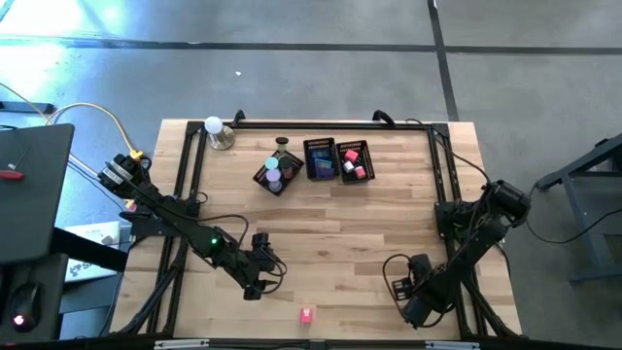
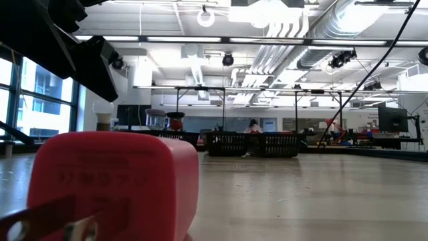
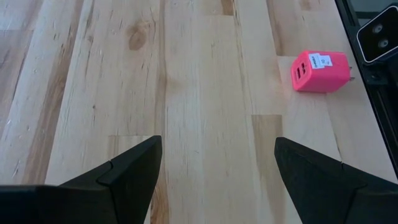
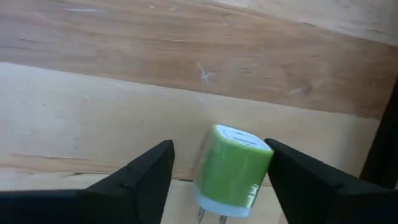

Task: Pick & Place Office items
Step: Put the green charger adapter into the right black bin

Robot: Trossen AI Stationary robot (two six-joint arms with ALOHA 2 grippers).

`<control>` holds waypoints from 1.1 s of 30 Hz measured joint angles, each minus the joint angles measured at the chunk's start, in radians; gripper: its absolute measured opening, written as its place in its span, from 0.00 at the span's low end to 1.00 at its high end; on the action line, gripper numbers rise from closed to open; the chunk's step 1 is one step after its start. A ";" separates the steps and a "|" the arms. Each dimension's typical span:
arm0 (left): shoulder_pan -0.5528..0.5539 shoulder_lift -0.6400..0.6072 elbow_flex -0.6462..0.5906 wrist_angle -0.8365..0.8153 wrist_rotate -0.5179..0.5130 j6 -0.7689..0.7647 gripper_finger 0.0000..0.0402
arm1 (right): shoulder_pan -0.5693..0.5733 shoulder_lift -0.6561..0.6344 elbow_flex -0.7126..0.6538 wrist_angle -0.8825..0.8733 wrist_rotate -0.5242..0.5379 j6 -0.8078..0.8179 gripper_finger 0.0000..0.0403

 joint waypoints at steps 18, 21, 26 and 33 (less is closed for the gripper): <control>0.000 0.000 0.000 0.000 0.000 0.000 0.76 | 0.000 0.002 -0.003 0.016 0.105 -0.132 0.29; 0.000 0.000 0.000 0.000 0.000 0.000 0.76 | -0.013 0.006 0.014 0.022 0.222 -0.178 0.29; 0.000 0.000 0.000 0.000 0.002 0.003 0.76 | -0.061 0.000 0.116 -0.104 0.387 -0.311 0.29; 0.006 0.000 0.000 0.000 -0.001 0.002 0.76 | -0.264 -0.073 0.212 -0.288 0.539 -0.619 0.29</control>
